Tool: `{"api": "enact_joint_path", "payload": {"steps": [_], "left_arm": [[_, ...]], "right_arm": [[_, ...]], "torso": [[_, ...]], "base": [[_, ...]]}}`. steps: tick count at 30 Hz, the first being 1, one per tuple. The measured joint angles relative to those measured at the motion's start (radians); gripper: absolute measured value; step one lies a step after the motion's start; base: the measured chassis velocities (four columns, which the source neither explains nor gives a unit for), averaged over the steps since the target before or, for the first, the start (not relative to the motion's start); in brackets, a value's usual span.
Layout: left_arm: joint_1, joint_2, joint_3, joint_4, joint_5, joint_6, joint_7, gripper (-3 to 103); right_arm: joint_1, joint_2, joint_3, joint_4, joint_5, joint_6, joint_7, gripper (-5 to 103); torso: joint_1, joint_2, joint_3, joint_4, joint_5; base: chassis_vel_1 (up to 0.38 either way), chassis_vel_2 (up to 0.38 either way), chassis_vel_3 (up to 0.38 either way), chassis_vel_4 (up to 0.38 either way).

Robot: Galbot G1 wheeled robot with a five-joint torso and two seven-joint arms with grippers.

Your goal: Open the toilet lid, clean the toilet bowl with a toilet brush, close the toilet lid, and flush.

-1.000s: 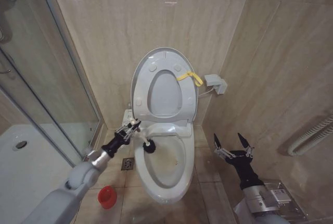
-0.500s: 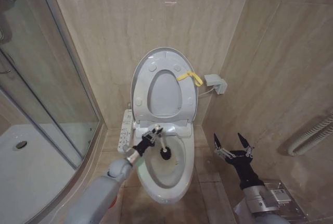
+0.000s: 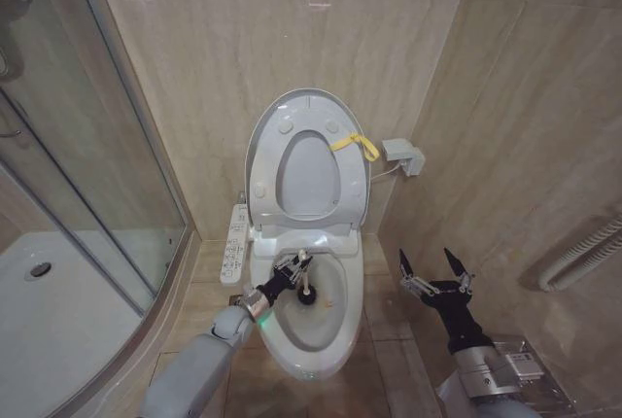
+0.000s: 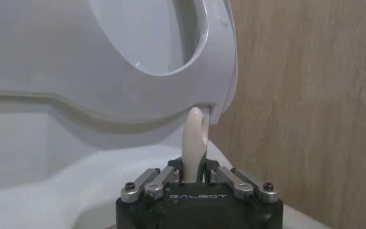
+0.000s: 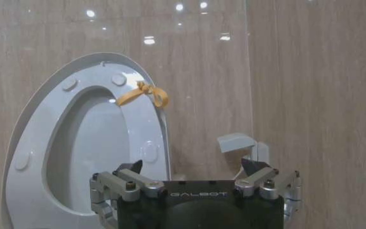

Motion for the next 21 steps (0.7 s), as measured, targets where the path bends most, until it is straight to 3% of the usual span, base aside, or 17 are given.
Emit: {"api": "enact_joint_path", "payload": {"steps": [10,15,19,21], "left_arm": [[-0.009,-0.059,0.026,-0.081,-0.086,-0.011,-0.046,22],[0.008,-0.06,0.018,-0.055,-0.079,-0.017,-0.038,22],[0.03,-0.058,-0.016,0.02,-0.04,-0.057,-0.008,22],[0.029,-0.058,-0.017,0.016,-0.038,-0.061,-0.007,22]], "right_arm": [[0.0,0.0,0.0,0.0,0.0,0.0,0.0,100],[0.0,0.0,0.0,0.0,0.0,0.0,0.0,100],[0.0,0.0,0.0,0.0,0.0,0.0,0.0,100],[0.0,0.0,0.0,0.0,0.0,0.0,0.0,100]], "torso": [[0.0,0.0,0.0,-0.001,-0.0003],[0.0,0.0,0.0,-0.0003,-0.0003],[0.0,0.0,0.0,0.0006,-0.0001],[0.0,0.0,0.0,-0.0002,-0.0003]], "base": [[0.0,0.0,0.0,0.0],[0.0,0.0,0.0,0.0],[0.0,0.0,0.0,0.0],[0.0,0.0,0.0,0.0]]}}
